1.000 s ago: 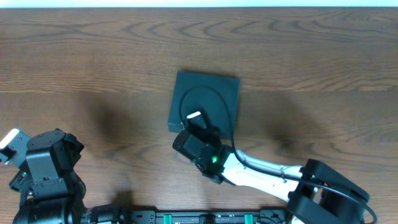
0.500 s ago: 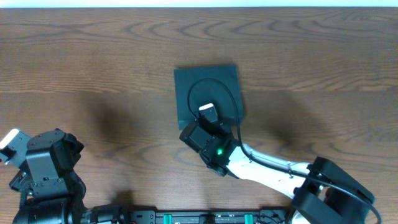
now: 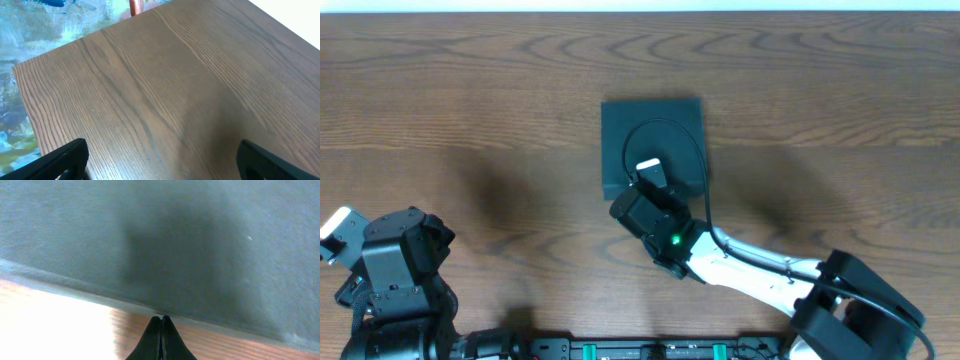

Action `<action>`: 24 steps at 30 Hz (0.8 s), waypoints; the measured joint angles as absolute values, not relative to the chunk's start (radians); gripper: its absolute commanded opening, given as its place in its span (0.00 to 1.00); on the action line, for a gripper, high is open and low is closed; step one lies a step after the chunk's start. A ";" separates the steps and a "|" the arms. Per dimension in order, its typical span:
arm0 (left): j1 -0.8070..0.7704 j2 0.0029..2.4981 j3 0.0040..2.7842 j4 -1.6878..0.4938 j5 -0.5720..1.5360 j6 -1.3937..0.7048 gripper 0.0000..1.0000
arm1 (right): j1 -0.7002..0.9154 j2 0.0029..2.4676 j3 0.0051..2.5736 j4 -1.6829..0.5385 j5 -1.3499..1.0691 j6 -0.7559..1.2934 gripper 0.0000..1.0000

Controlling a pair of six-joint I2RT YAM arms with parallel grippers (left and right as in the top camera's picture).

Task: Pack container

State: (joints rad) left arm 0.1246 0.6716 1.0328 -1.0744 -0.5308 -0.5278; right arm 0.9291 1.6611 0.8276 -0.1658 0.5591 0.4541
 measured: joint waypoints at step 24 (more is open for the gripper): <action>0.125 0.672 1.033 -1.074 -0.531 -0.528 0.95 | 0.870 1.661 0.829 -0.004 0.476 0.466 0.02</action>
